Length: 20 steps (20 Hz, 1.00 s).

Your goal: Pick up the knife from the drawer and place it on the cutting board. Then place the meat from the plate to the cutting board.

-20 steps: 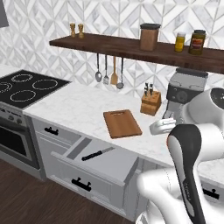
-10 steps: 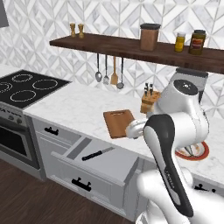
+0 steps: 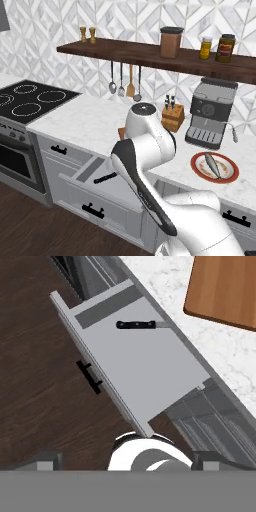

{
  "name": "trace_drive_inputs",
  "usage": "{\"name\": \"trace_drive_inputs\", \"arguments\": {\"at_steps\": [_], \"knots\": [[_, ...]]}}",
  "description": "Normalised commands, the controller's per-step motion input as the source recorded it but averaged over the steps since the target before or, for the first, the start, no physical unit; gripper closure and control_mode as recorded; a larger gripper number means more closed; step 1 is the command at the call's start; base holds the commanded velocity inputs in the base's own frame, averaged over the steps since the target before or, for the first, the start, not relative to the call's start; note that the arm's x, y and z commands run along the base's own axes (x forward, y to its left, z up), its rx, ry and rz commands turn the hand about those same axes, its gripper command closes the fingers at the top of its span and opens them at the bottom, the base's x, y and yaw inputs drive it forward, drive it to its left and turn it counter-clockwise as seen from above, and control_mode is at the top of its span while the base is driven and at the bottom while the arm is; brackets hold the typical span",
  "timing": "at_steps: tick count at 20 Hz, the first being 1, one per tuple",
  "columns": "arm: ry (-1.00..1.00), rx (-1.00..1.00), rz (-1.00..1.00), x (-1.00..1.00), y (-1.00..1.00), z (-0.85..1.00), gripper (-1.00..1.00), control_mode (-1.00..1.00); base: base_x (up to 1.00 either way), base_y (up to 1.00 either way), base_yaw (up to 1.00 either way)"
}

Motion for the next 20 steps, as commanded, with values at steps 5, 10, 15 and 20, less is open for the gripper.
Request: {"name": "trace_drive_inputs", "arguments": {"at_steps": [5,10,15,20], "knots": [[0.08,-0.01,0.11,0.29,0.04,-0.53,-1.00,-1.00,0.00,0.00,0.00],[0.15,0.00,0.11,0.29,0.30,-0.54,-1.00,-1.00,0.00,0.00,0.00],[0.21,-0.08,0.08,0.46,0.55,-0.44,-1.00,-1.00,0.00,0.00,0.00],[0.09,-0.03,0.12,0.34,0.06,-0.48,-1.00,-1.00,0.00,0.00,0.00]]}}
